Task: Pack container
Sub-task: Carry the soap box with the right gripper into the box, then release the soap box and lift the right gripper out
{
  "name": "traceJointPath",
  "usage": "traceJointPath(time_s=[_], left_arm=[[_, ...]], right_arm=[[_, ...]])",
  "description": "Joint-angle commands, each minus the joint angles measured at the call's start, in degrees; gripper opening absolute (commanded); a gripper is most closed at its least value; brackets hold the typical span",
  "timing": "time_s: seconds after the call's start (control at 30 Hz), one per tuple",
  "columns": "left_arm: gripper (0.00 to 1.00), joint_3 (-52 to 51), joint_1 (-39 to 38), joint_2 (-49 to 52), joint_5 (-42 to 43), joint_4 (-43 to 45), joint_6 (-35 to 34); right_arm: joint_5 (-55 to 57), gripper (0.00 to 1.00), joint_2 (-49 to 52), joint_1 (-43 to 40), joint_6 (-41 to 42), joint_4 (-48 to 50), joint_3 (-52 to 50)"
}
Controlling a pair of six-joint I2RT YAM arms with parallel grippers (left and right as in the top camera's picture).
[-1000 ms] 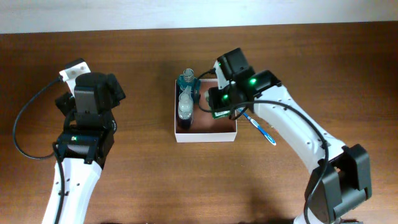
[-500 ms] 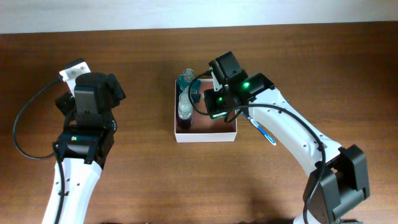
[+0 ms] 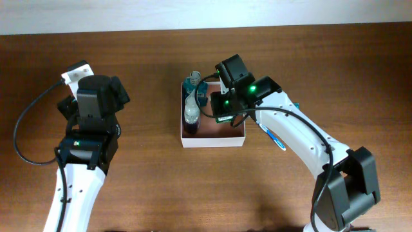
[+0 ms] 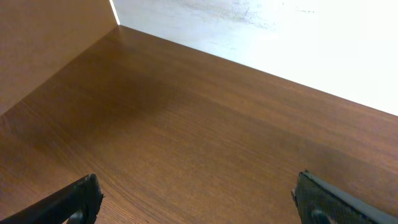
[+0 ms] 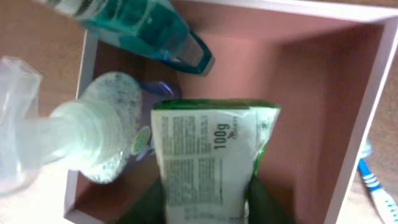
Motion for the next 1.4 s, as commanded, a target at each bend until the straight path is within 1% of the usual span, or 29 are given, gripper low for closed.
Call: traceJointPath(time_s=[0.0, 0.07, 0.13, 0.2, 0.33, 0.43, 0.53, 0.6, 0.73, 0.83, 0.9, 0.93, 1.03, 1.1, 1.3, 1.37], left_arm=[[0.99, 0.39, 0.22, 0.31, -0.59, 0.11, -0.81], [0.99, 0.39, 0.24, 0.31, -0.59, 0.11, -0.79], [0.99, 0.39, 0.22, 0.31, -0.61, 0.11, -0.79], [0.99, 0.39, 0.22, 0.31, -0.59, 0.11, -0.81], [0.99, 0.39, 0.22, 0.31, -0.59, 0.13, -0.81], [0.99, 0.39, 0.22, 0.31, -0.61, 0.11, -0.79], [1.00, 0.39, 0.22, 0.31, -0.61, 0.11, -0.79], [0.99, 0.39, 0.22, 0.31, -0.59, 0.13, -0.79], [0.99, 0.39, 0.24, 0.31, -0.59, 0.11, -0.79], [0.99, 0.39, 0.22, 0.31, -0.61, 0.11, -0.81], [0.99, 0.39, 0.22, 0.31, -0.61, 0.11, -0.79], [0.99, 0.39, 0.22, 0.31, -0.59, 0.13, -0.81], [0.99, 0.39, 0.22, 0.31, -0.59, 0.11, -0.79], [0.99, 0.39, 0.22, 0.31, -0.61, 0.11, -0.79], [0.99, 0.39, 0.22, 0.31, -0.59, 0.11, -0.79], [0.99, 0.39, 0.22, 0.31, -0.59, 0.11, -0.81]], right_arm=[[0.59, 0.56, 0.52, 0.76, 0.90, 0.24, -0.04], [0.57, 0.64, 0.52, 0.92, 0.85, 0.50, -0.04], [0.24, 0.70, 0.48, 0.96, -1.18, 0.72, -0.02], [-0.96, 0.72, -0.35, 0.94, -5.92, -0.63, 0.22], [-0.68, 0.72, -3.65, -0.28, -11.21, -5.20, 0.70], [-0.33, 0.72, -7.15, -2.69, -14.38, -8.52, 0.70], [2.64, 0.72, -10.40, -5.75, -16.50, -12.13, 0.70], [3.39, 0.74, -12.00, -8.00, -18.80, -14.03, 0.70], [3.37, 0.77, -12.94, -12.31, -21.77, -17.27, 0.66], [3.39, 0.77, -11.96, -14.38, -24.35, -19.06, -0.09], [3.39, 0.75, -11.30, -15.15, -26.95, -19.78, -1.11], [3.43, 0.72, -11.02, -15.37, -27.91, -19.80, -1.73], [3.34, 0.67, -10.75, -16.15, -29.62, -19.43, -3.50], [3.17, 0.66, -10.75, -16.72, -30.05, -18.97, -4.11], [0.17, 0.53, -10.71, -19.23, -30.05, -18.64, -4.39], [0.66, 0.55, -10.67, -19.69, -30.05, -17.70, -4.90]])
